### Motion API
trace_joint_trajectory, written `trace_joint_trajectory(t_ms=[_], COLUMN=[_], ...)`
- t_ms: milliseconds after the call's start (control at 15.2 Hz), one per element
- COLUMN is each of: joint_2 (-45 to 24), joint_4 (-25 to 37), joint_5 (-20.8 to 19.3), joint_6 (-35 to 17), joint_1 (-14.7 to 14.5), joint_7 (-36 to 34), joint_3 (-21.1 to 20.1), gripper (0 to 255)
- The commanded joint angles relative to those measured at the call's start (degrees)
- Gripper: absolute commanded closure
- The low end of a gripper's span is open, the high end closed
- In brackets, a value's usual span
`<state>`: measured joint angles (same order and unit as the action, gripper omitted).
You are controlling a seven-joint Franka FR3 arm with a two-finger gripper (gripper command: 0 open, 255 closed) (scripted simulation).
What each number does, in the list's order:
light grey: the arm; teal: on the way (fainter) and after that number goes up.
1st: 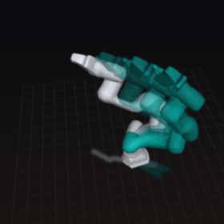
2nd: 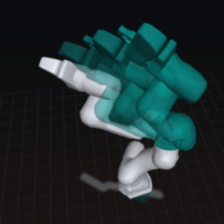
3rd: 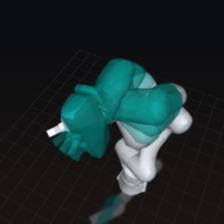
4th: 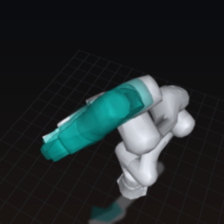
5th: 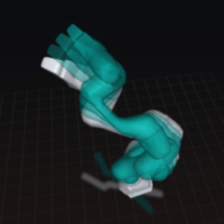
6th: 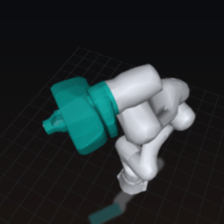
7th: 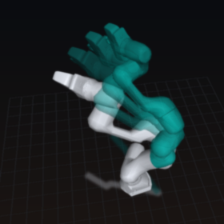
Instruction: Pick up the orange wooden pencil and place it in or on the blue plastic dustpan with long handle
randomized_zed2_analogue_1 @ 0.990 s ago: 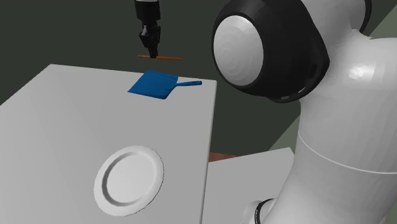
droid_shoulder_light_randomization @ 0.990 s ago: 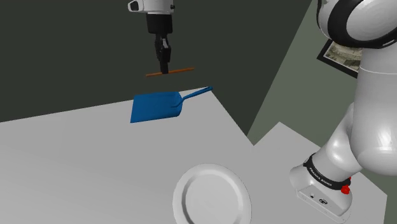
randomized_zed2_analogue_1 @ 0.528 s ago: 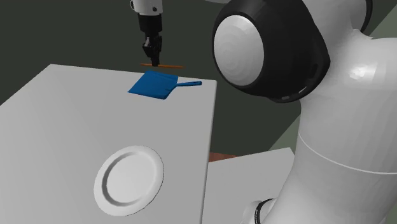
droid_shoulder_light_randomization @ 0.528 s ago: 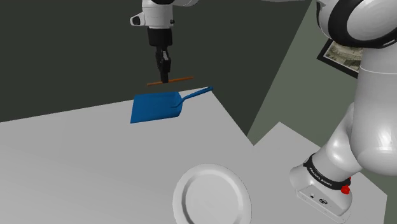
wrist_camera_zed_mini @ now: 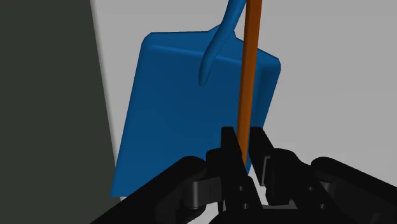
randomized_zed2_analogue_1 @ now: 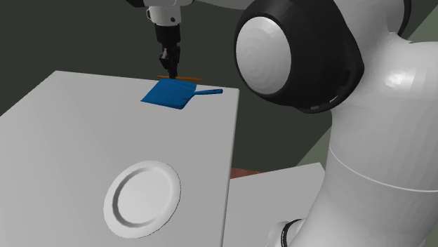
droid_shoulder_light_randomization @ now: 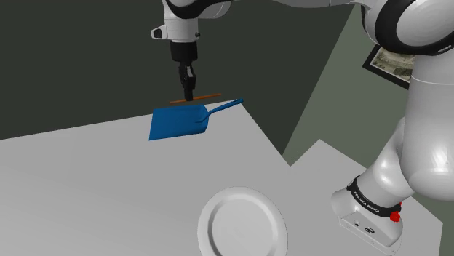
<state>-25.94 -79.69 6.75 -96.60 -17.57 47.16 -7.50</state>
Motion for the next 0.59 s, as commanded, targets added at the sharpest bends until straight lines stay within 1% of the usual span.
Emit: trace_joint_trajectory(t_ms=[0,132,198,528], joint_2=[0.00,0.00,0.01,0.01], joint_4=[-0.05,-0.05,-0.05,-0.05], joint_5=[0.00,0.00,0.00,0.00], joint_6=[-0.06,-0.06,-0.06,-0.06], joint_1=[0.01,0.01,0.01,0.01], joint_7=[0.02,0.02,0.02,0.02], joint_3=[0.00,0.00,0.00,0.00], gripper=[255,255,0,0])
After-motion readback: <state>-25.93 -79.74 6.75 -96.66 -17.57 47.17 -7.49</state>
